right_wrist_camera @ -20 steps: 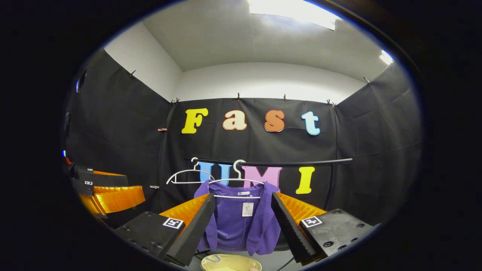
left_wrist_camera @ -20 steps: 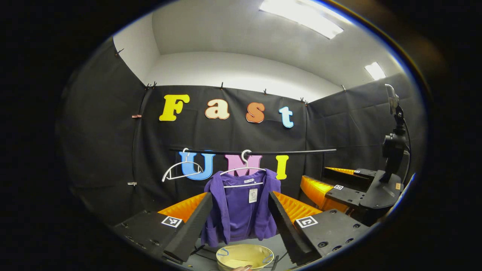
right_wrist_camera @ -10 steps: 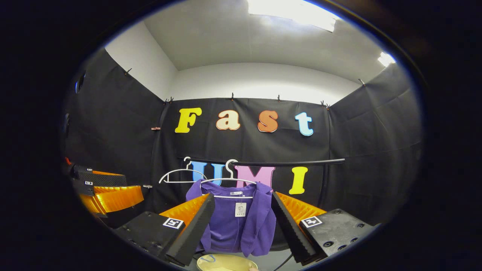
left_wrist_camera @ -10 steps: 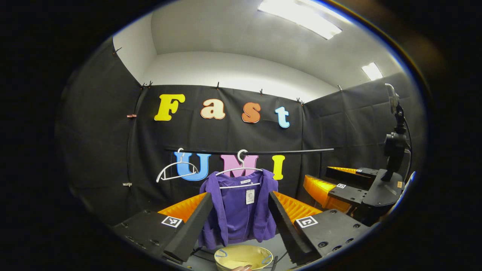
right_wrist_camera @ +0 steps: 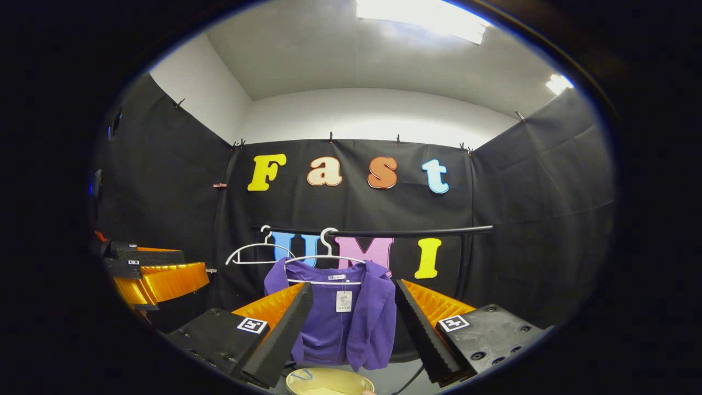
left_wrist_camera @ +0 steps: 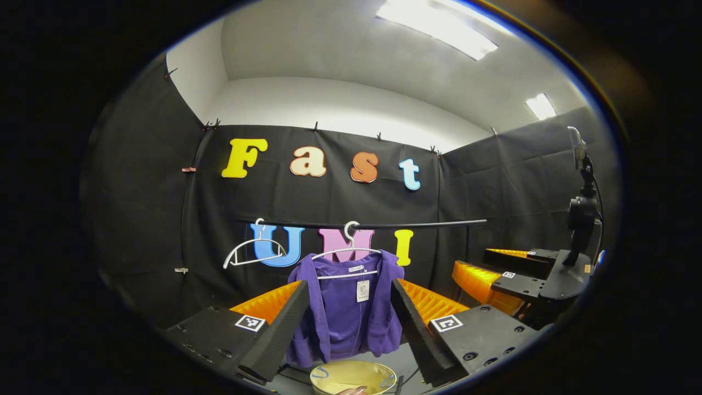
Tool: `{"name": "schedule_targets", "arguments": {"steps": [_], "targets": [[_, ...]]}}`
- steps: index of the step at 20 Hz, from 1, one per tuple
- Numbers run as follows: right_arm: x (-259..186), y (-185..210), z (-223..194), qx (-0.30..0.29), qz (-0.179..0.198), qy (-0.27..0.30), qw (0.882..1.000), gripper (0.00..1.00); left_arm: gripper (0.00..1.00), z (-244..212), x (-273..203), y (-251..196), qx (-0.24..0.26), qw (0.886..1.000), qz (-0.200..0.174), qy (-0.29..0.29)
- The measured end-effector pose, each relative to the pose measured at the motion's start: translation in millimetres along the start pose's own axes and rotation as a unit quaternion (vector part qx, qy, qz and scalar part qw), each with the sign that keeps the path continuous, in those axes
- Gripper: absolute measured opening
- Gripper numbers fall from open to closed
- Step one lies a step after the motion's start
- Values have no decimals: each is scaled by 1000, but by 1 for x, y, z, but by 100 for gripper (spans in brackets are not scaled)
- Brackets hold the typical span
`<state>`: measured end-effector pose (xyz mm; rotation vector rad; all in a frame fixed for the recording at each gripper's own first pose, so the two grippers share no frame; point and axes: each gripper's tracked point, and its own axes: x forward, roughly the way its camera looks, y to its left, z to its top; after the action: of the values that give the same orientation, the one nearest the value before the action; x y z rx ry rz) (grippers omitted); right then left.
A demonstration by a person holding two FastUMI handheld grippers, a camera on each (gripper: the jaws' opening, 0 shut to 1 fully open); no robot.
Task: Grasp the clothes on the hanger with both hands and then place them into the laundry hamper below.
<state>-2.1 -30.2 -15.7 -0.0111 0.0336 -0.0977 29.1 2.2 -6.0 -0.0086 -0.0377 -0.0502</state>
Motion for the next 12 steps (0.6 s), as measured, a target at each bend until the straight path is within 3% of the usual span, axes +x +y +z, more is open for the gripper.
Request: {"name": "schedule_targets", "arguments": {"steps": [12], "targets": [[-11,16,-2,-11,-33,9,999,97,94,-6,-10,17,-7,999,-33,5]]}}
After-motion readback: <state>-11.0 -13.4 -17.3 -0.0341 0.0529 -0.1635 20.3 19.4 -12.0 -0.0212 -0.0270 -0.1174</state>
